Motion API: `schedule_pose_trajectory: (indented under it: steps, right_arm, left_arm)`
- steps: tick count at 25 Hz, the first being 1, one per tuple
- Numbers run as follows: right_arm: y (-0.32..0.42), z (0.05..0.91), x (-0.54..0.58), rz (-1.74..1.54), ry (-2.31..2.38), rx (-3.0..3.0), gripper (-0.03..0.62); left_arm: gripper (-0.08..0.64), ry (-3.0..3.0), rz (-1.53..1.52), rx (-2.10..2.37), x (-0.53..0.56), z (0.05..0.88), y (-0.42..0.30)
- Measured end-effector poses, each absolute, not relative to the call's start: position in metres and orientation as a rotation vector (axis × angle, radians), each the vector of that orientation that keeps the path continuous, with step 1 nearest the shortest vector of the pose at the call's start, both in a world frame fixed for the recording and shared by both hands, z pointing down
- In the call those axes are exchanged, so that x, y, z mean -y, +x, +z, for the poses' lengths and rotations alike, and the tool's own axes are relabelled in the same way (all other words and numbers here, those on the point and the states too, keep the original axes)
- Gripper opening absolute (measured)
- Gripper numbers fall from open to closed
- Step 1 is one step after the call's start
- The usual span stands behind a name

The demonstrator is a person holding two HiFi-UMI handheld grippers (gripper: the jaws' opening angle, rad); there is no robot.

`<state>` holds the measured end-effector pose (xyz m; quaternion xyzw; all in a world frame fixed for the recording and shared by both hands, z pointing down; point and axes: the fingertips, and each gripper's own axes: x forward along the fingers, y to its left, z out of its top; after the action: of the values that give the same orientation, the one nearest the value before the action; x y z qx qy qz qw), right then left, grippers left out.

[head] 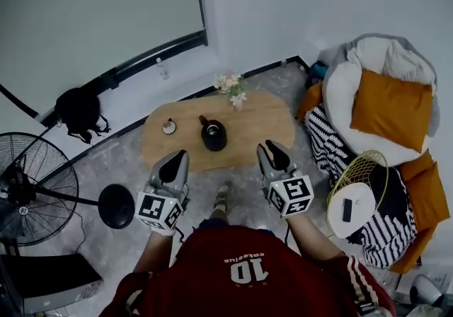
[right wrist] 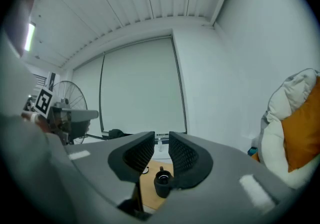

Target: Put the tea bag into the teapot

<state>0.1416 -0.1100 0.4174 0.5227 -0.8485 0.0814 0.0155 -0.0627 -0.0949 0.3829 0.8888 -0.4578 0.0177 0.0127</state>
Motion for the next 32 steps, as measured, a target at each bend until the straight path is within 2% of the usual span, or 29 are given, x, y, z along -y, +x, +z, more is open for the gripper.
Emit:
schedule_pose_trajectory:
  steps: [7, 20, 32]
  right_arm:
    - [0.124, 0.379, 0.091, 0.222, 1.627, 2.657, 0.051]
    - [0.121, 0.373, 0.07, 0.188, 1.667, 2.642, -0.011]
    - [0.125, 0.365, 0.061, 0.124, 1.726, 2.64, -0.014]
  left_arm:
    - [0.002, 2.742, 0.006, 1.503, 0.084, 0.371, -0.072]
    - [0.002, 2.724, -0.011, 1.606, 0.065, 0.361, -0.09]
    - [0.002, 2.697, -0.049, 1.652, 0.061, 0.348, -0.088]
